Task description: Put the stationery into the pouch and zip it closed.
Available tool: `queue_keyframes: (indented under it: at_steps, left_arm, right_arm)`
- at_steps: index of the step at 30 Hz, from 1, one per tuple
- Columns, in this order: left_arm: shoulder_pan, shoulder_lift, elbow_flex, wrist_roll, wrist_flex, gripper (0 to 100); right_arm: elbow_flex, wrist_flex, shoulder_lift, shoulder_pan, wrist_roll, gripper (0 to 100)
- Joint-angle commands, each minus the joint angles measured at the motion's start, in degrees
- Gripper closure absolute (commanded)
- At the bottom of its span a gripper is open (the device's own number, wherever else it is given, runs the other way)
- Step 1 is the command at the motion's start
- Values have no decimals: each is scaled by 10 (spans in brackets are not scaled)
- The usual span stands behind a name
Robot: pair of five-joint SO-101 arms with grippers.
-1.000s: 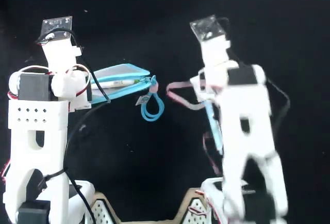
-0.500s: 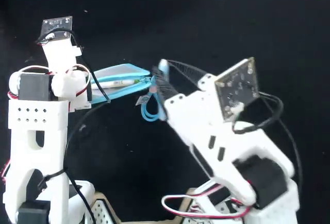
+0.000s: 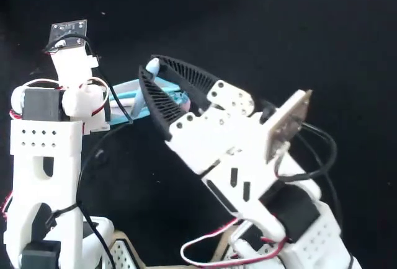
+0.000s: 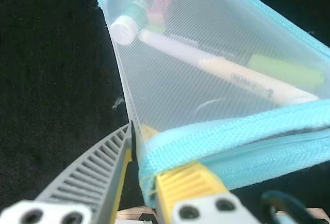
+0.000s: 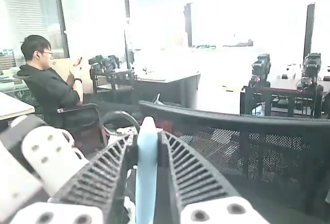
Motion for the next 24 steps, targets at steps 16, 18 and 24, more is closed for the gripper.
queue_keyframes:
  at_steps: [16,18,24]
  left_arm:
    - [-3,4,17,2,2,970]
    - [-3,4,17,2,2,970]
    - [-3,4,17,2,2,970]
  right_arm:
    - [255,-230,-9,9,-2,988]
    - [240,-228,-18,23,-2,988]
    - [254,-226,-101,52,-2,988]
